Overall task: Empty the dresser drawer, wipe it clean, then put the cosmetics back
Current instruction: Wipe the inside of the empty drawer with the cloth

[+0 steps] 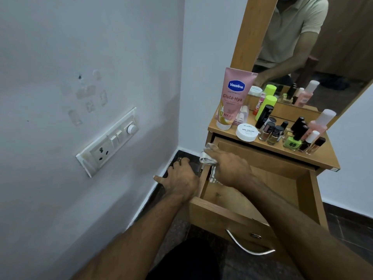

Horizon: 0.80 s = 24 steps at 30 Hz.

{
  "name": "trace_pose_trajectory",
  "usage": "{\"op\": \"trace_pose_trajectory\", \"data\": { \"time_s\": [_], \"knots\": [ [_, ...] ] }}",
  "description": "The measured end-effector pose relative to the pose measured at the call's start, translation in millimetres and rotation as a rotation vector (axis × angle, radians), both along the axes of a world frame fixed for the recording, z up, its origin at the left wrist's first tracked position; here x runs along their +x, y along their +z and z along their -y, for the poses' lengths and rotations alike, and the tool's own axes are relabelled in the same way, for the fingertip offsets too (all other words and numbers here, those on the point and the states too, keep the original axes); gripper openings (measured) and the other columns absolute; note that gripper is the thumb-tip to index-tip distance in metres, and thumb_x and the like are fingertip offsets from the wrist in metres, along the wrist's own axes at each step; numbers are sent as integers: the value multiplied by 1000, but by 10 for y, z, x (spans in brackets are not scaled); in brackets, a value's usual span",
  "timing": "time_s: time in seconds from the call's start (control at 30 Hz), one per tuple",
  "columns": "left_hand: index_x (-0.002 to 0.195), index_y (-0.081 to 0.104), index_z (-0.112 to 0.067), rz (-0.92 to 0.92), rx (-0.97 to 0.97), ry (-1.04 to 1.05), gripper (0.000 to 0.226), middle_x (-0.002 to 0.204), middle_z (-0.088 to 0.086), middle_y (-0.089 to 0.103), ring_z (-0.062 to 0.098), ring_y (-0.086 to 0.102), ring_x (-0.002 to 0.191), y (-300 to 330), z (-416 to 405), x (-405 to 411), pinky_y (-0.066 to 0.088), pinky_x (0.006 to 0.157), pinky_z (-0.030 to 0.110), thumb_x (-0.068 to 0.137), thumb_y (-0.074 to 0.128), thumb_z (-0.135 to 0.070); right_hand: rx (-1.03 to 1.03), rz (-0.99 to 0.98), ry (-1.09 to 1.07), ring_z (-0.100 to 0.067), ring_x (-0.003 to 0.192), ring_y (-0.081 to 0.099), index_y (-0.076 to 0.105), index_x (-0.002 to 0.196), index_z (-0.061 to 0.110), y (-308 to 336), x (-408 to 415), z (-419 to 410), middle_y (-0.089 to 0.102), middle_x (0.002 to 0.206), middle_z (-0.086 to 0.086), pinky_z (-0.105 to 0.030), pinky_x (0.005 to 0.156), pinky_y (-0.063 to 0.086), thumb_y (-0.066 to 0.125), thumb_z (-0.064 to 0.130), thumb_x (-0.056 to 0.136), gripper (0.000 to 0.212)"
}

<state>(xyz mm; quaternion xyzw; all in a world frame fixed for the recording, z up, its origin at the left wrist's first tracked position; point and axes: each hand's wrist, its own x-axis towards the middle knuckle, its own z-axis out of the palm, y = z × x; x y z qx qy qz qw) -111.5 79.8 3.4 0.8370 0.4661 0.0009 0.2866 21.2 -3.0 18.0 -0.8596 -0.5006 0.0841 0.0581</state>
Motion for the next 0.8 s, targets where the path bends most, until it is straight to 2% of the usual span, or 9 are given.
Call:
{"op": "trace_pose_trajectory", "data": {
  "time_s": [0.07, 0.13, 0.23, 0.3, 0.37, 0.43, 0.53, 0.7, 0.8],
  "knots": [
    [145, 41, -25, -9, 16, -17, 54, 147, 3, 49, 27, 40, 139, 7, 6, -7, 9, 111, 78, 93, 55, -28, -23, -36, -66, -27, 136, 49, 23, 158, 37, 33, 84, -122, 16, 169, 13, -51, 102, 49, 61, 12, 86, 86],
    [144, 42, -26, -25, 44, -32, 55, 147, 2, 49, 27, 40, 139, -1, 3, -6, 8, 111, 78, 91, 56, -26, -7, -53, -112, -29, 135, 50, 31, 156, 36, 59, 125, -189, 29, 165, 8, -50, 103, 49, 61, 14, 85, 80],
    [144, 43, -27, -21, 72, -18, 55, 147, 2, 49, 27, 40, 139, -14, -5, -5, 9, 111, 77, 91, 56, -24, 154, -174, -101, -25, 113, 65, 54, 143, 40, 79, 72, -27, 65, 137, 4, -42, 92, 56, 55, 11, 80, 69],
    [145, 42, -26, -22, 45, -13, 54, 148, 4, 48, 28, 38, 140, -13, -6, 1, 10, 110, 78, 92, 55, -24, 150, -266, -69, -18, 98, 70, 67, 129, 38, 192, 16, 197, 75, 115, 5, -38, 85, 58, 54, 8, 81, 58],
    [145, 41, -23, -55, 15, -26, 55, 149, 7, 45, 30, 36, 141, 7, 5, 16, 11, 109, 80, 92, 54, -21, -8, -237, -71, -12, 87, 69, 73, 116, 37, 408, 50, 391, 76, 98, 8, -33, 78, 57, 60, 11, 83, 44],
    [144, 42, -22, -92, 24, -36, 53, 149, 7, 46, 31, 36, 140, 31, 21, 17, 11, 109, 80, 92, 52, -18, -264, -55, -129, -13, 82, 65, 71, 110, 38, 560, 182, 538, 70, 88, 8, -32, 72, 54, 65, 26, 87, 27],
    [141, 45, -21, -87, 83, -58, 41, 145, 7, 50, 31, 40, 138, 47, 36, 15, 11, 109, 79, 102, 40, -31, -613, 205, -229, -17, 85, 62, 70, 108, 27, 501, 401, 798, 67, 94, 5, -31, 68, 46, 61, 40, 91, 23],
    [138, 49, -17, -122, 210, -147, 66, 141, 11, 55, 32, 45, 135, 50, 82, -10, 13, 110, 78, 102, 17, -61, -962, 206, -212, -20, 106, 62, 67, 109, 19, 123, 502, 1028, 65, 117, -1, -33, 76, 46, 67, 26, 89, 21],
    [139, 49, -18, -173, 211, -200, 67, 142, 11, 54, 32, 44, 136, 45, 66, 3, 13, 111, 77, 102, 15, -63, -1078, 113, -108, -18, 98, 62, 67, 116, 15, 16, 412, 1085, 63, 110, -1, -31, 81, 50, 66, 21, 92, 26]
  ]
}}
